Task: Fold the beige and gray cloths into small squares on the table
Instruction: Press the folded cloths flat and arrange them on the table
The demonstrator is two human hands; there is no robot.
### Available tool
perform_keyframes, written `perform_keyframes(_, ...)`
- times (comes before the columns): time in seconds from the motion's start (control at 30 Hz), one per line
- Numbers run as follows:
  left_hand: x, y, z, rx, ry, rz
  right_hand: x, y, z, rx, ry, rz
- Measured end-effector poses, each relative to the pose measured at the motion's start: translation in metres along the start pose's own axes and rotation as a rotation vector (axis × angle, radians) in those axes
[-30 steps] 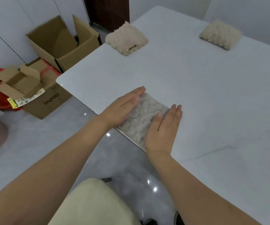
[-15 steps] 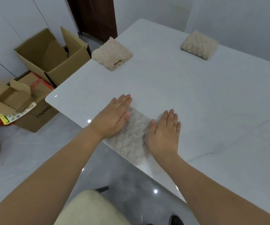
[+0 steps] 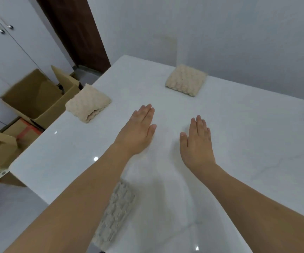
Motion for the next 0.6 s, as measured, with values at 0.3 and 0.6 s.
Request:
perform_keyframes(0.3, 0.089, 0.013, 0.028, 0.039, 0.097, 0.021, 0.082, -0.003, -0.013, 0.082, 0.056, -0.007)
perform_keyframes(0.6, 0.166, 0.031, 0.090, -0.230, 0.087, -0.022, 0.155, 0.005, 0.002, 0.373, 0.208, -0.064)
Point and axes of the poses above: each hand's wrist, its own x-axis towards the middle knuckle, its own y-axis out of the palm, z = x × y, the point moved 5 cm from there along x, towards the middle knuckle, and after that the axes turned 14 degrees about y, right-handed, at the moved point
